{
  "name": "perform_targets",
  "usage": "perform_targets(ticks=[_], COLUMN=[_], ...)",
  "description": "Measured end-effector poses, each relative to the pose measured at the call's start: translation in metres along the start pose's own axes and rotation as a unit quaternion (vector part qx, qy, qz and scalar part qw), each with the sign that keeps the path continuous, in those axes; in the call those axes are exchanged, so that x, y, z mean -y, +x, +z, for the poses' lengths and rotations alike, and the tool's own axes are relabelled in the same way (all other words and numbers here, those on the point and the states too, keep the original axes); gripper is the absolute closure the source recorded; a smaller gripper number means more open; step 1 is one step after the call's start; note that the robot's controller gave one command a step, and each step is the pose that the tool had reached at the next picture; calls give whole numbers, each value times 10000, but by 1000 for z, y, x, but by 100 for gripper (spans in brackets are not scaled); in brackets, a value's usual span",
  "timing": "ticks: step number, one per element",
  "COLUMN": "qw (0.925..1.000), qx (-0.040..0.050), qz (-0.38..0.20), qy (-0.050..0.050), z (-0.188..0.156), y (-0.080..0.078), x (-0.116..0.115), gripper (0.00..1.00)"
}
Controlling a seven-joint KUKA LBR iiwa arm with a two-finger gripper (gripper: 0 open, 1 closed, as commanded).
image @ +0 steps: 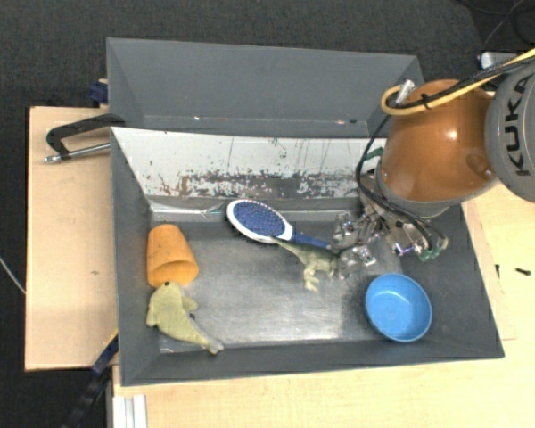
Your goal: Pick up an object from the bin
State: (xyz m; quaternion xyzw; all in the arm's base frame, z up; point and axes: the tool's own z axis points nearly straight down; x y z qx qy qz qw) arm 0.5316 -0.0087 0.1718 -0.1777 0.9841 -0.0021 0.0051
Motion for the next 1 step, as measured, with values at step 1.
perform_targets(ticks=[1], qw=[10000], qx=[25], qz=[-10], qy=[-5], z=[-113], y=[-3], x=[4], gripper=[100])
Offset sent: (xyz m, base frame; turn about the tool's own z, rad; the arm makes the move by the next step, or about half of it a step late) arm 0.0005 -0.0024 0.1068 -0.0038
